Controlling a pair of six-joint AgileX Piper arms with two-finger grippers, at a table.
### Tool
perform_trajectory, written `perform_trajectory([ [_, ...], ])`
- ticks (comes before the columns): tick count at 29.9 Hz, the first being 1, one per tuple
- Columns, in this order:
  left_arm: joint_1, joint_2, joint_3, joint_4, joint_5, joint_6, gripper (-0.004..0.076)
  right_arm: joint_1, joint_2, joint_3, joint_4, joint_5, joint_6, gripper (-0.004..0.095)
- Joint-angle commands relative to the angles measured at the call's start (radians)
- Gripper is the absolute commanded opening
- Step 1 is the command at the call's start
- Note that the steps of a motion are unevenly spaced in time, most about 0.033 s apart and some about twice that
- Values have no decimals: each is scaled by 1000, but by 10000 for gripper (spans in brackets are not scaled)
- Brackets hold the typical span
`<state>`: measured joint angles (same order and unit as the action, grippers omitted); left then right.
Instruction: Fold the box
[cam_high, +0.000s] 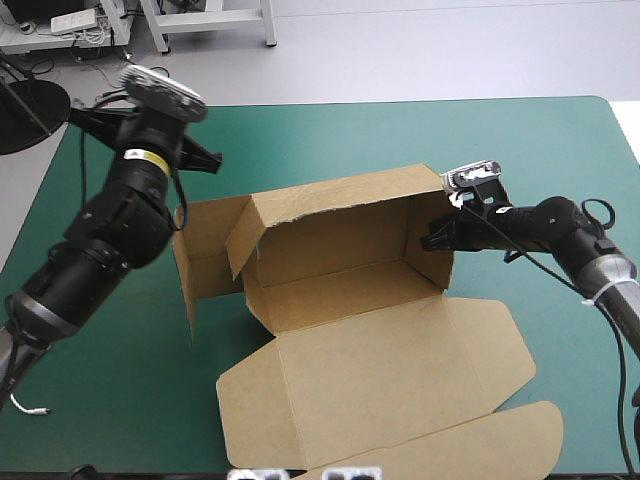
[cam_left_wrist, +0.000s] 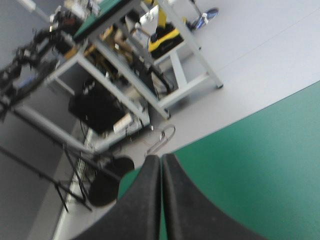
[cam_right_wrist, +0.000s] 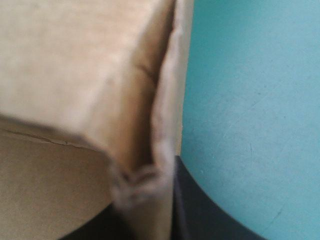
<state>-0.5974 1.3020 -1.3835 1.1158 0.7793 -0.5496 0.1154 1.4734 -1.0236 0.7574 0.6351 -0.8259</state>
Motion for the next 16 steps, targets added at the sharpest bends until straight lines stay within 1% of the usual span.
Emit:
perform_trajectory([
  [1,169,-32,-68,-210,-27,53,-6,5,-33,-121,-119,104,240,0],
  [3,272,-32,-70,-354,-9,102,-6,5,-26,-177,-164,172,323,0],
  [4,319,-32,-70,-446,15,135,-6,5,-14,-216,-192,223,393,0],
  [6,408,-32,-70,-617,63,189,-6,5,17,-281,-237,304,487,0],
  [8,473,-32,-70,-741,93,246,-6,5,62,-337,-248,374,526,0],
  [10,519,-32,-70,-812,118,299,-6,5,118,-385,-241,424,549,0],
  [12,541,-32,-70,-823,156,305,-6,12,176,-419,-246,436,559,0],
  [16,550,-32,-70,-818,214,305,-6,48,280,-459,-323,402,617,18],
])
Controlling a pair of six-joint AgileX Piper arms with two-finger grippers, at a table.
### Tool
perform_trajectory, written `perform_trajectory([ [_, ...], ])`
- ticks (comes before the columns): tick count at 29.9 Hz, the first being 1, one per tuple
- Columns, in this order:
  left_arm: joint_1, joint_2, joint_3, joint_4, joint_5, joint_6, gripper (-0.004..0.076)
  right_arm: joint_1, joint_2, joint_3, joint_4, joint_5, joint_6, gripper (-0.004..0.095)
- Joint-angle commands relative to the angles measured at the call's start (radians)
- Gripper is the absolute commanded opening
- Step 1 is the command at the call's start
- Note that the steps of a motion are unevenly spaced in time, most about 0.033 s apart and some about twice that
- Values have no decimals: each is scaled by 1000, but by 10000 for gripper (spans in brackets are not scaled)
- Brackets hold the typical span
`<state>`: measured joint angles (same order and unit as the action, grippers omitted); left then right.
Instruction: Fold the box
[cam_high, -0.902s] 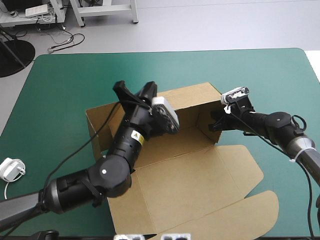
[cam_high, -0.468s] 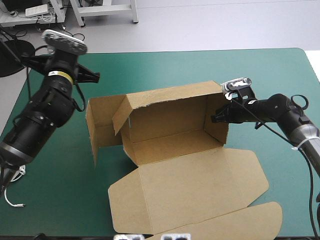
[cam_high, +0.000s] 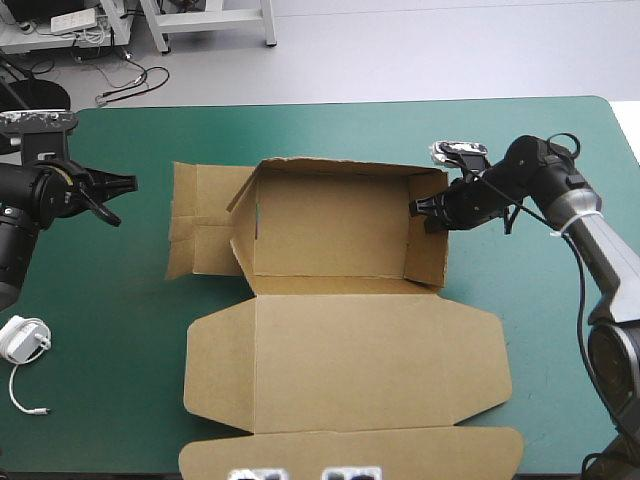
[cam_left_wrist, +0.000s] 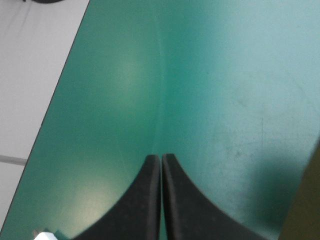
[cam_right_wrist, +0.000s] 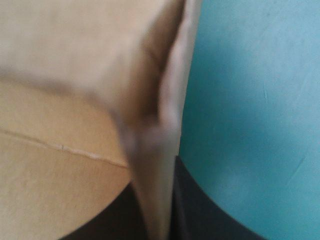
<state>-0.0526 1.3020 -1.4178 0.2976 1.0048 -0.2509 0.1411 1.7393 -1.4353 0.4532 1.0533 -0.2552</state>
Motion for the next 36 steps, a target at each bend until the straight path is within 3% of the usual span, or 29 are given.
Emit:
perform_trajectory([
  [1,5,-32,-36,3,-6,8,-6,35,41,-57,-45,-25,63,37],
  [8,5,-30,-36,5,10,26,-6,120,118,-142,-233,-54,132,291],
  [11,5,-23,-36,7,21,29,-6,128,111,-215,-280,-15,138,369],
  [18,5,19,-36,9,30,29,-6,128,85,-480,-390,199,182,373],
  [26,5,52,-36,49,30,29,-6,128,-2,-554,-381,199,307,372],
  [32,5,60,-36,43,51,29,-6,128,-53,-401,-302,193,366,372],
  [36,5,60,-36,-16,63,29,-6,128,-7,-300,-299,111,354,372],
])
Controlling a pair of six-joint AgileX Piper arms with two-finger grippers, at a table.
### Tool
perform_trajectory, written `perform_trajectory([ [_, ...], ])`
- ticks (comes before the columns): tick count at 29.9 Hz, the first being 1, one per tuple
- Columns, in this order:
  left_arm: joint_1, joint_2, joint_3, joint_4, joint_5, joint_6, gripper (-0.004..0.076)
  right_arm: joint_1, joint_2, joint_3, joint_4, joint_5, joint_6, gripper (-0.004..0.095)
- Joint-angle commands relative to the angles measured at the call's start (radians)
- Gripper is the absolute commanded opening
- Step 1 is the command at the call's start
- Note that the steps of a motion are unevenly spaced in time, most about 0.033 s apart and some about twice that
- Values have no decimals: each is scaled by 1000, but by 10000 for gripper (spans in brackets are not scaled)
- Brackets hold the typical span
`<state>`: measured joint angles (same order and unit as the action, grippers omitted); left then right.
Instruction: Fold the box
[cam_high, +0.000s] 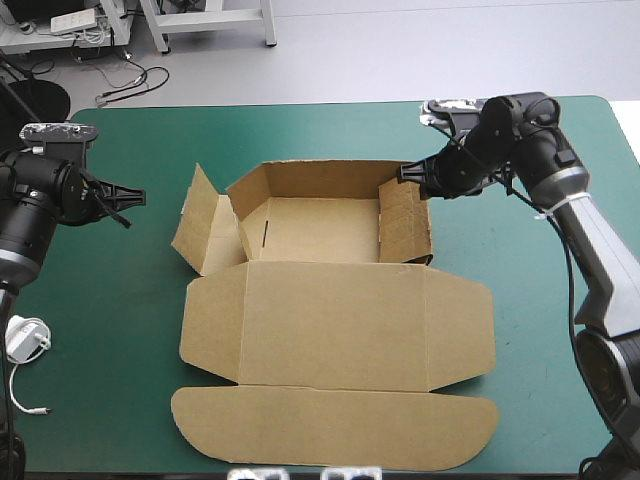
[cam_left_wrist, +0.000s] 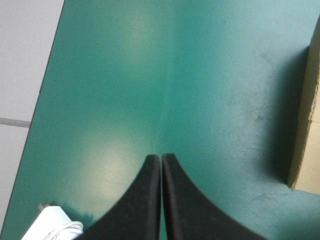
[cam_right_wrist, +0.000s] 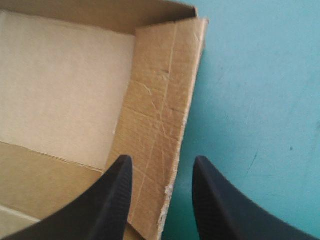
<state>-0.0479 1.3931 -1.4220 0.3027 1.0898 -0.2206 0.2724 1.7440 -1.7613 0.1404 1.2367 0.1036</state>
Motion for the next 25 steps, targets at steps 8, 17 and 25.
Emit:
perform_trajectory([
  [8,0,-31,-31,-119,-11,-2,-6,-4,140,34,49,-97,-56,360],
  [17,0,-31,-31,-79,-32,3,-9,-4,196,34,125,-131,-171,156],
  [25,97,4,-34,-176,-40,86,1,-13,186,-30,179,-33,-178,-20],
])
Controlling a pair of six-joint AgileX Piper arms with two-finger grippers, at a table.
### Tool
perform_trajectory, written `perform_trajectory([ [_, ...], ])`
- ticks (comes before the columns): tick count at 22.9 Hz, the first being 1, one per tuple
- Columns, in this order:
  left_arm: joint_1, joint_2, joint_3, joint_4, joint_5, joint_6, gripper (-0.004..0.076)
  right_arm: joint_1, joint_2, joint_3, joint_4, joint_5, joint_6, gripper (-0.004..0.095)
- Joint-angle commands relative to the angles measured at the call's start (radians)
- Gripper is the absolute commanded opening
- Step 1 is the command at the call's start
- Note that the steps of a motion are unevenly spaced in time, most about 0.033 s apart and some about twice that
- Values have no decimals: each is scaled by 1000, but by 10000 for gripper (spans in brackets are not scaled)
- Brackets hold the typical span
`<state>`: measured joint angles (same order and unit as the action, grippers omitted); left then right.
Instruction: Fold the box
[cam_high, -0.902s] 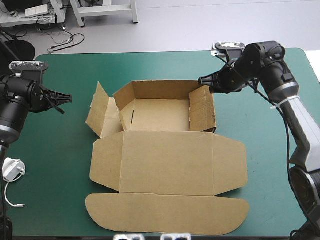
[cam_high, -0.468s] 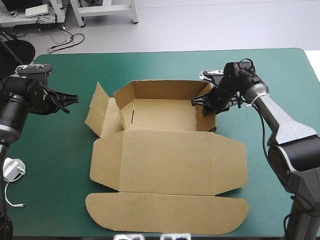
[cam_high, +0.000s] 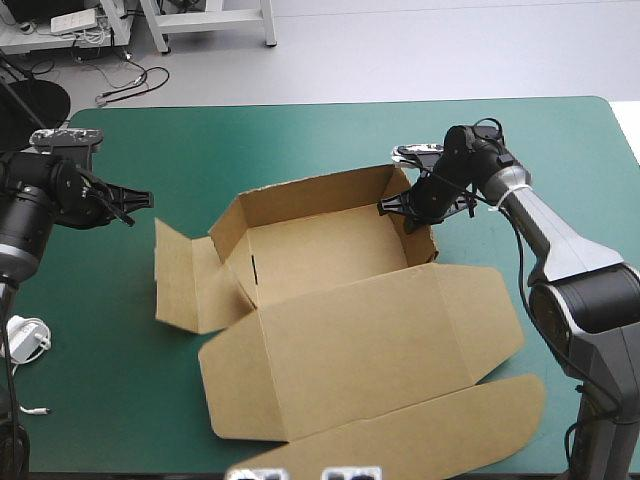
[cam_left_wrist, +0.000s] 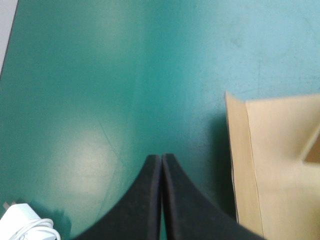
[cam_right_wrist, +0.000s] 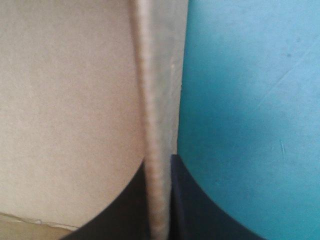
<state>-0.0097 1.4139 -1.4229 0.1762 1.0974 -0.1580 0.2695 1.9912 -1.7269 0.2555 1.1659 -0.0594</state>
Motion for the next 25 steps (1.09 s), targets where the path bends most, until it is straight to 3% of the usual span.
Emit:
perform_trajectory([
  [1,103,-9,-33,-93,-48,26,1,-15,-63,-79,77,49,-15,-20],
  [6,352,19,-33,-475,-25,232,1,-52,-99,-168,135,86,-25,-20],
  [9,537,51,-33,-841,39,412,1,-89,-139,-243,243,86,-52,-20],
  [12,550,60,-33,-969,2,501,1,-120,-175,-309,327,86,-67,-20],
  [16,550,112,-33,-1160,48,576,1,-159,-234,-370,413,86,-78,-20],
  [20,533,153,-33,-1497,196,662,1,-163,-252,-376,399,84,-80,-19],
  [25,443,124,-33,-1583,196,685,-3,-147,-232,-376,391,57,-78,-18],
])
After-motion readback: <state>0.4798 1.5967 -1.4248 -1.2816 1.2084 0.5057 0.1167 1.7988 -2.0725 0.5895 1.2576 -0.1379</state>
